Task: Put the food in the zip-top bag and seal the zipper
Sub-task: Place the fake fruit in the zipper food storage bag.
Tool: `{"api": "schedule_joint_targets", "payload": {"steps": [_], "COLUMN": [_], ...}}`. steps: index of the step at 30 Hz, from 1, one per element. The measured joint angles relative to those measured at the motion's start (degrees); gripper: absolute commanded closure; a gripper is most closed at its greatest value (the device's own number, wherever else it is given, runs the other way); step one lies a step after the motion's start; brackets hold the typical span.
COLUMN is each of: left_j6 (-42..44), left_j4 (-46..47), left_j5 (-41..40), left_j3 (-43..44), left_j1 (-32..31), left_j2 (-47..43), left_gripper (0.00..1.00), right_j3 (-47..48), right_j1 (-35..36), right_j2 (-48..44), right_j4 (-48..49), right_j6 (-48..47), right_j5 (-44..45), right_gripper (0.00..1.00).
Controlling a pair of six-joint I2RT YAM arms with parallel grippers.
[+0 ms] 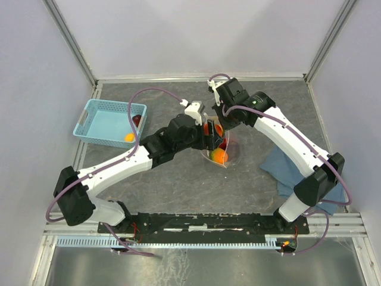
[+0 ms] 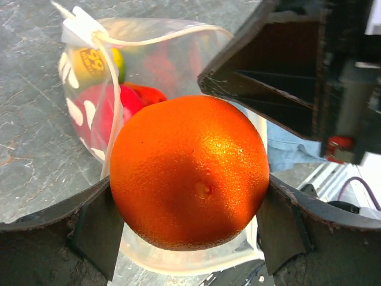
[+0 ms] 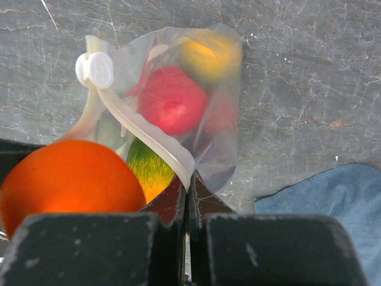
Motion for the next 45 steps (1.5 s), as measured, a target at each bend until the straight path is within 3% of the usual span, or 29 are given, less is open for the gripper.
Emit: {"api": "schedule_joint_targets", "payload": {"steps": [21, 35, 45], "left_j6": [-0.22, -0.94, -2.84], "left_j4": [-7.32, -10.03, -15.23], "left_j5": [-7.45, -6.97, -10.67], "left_j3": [5.27, 5.33, 3.58], "left_j1": [-0.02, -0.02, -0.02], "left_j2": [5.60, 1.11, -7.41], "left_gripper": [0.06, 0.08, 0.21], "right_j3": [0.02, 0.02, 0.02], "right_j1": [0.00, 0.04, 0.15], "right_j2": [0.76, 0.87, 0.87], "right_j4": [0.83, 0.83, 0.83], "right_j6": [0.02, 0.02, 0.02], "right_j5": [-1.29, -1.27, -1.25], "right_gripper": [0.95, 0.95, 0.95]}}
